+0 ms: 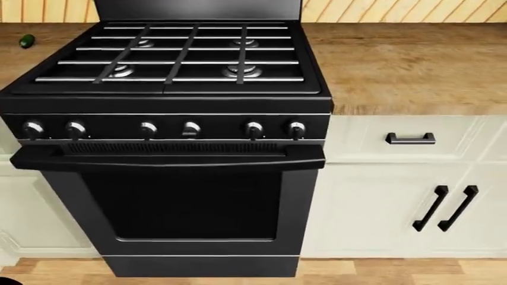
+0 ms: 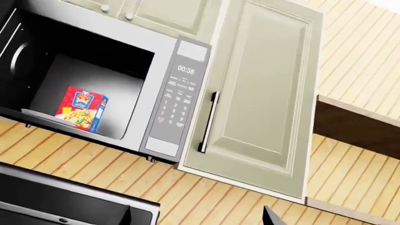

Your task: Close the microwave door

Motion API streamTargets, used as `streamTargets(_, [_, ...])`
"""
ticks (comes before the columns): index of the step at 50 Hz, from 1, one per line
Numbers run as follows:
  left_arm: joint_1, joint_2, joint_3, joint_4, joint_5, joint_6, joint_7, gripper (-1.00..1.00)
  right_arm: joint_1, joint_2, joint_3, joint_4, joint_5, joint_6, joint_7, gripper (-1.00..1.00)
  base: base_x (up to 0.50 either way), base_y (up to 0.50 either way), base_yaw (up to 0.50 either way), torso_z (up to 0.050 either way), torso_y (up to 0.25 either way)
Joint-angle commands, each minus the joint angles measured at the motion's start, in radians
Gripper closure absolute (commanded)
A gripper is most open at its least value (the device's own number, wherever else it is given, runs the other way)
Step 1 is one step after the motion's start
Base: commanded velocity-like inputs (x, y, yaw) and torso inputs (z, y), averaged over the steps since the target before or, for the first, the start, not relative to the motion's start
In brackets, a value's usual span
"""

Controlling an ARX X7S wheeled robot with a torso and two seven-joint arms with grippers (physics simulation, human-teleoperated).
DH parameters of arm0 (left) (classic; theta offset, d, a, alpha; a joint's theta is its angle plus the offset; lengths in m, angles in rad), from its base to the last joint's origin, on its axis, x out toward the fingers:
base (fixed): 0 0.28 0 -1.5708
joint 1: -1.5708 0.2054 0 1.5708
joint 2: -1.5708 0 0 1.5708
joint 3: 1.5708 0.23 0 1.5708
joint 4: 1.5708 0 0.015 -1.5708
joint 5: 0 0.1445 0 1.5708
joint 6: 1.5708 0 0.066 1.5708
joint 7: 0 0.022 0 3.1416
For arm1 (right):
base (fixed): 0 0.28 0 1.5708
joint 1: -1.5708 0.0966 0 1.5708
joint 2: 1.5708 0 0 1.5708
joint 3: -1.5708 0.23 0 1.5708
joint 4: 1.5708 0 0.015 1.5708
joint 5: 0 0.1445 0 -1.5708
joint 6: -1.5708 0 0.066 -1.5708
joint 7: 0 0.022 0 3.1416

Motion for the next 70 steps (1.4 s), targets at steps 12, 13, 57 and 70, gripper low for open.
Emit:
streamTargets(12, [-0.010,-0.029,-0.011,0.007,-0.068,0.028,-0.043,-1.00,0.069,0.027,-0.029,-0.025,-0.029,0.002,-0.050,-1.00,-0.08,0.50,0.00,0.000,0.000])
streamTargets(13, [-0.011,-0.029,-0.012,0.007,-0.068,0.029,-0.043,-1.00,0.071,0.028,-0.030,-0.025,-0.031,0.002,-0.051,-1.00,-0.02,0.50,0.00,0.000,0.000])
streamTargets(57, [-0.012,-0.050,-0.006,0.007,-0.091,0.061,-0.061,-1.00,0.137,0.050,-0.074,-0.024,-0.052,-0.025,-0.079,-1.00,0.00,0.50,0.00,0.000,0.000])
streamTargets(70, [-0.011,-0.052,-0.004,0.008,-0.090,0.064,-0.060,-1.00,0.143,0.056,-0.079,-0.023,-0.059,-0.032,-0.089,-1.00,0.00,0.50,0.00,0.000,0.000])
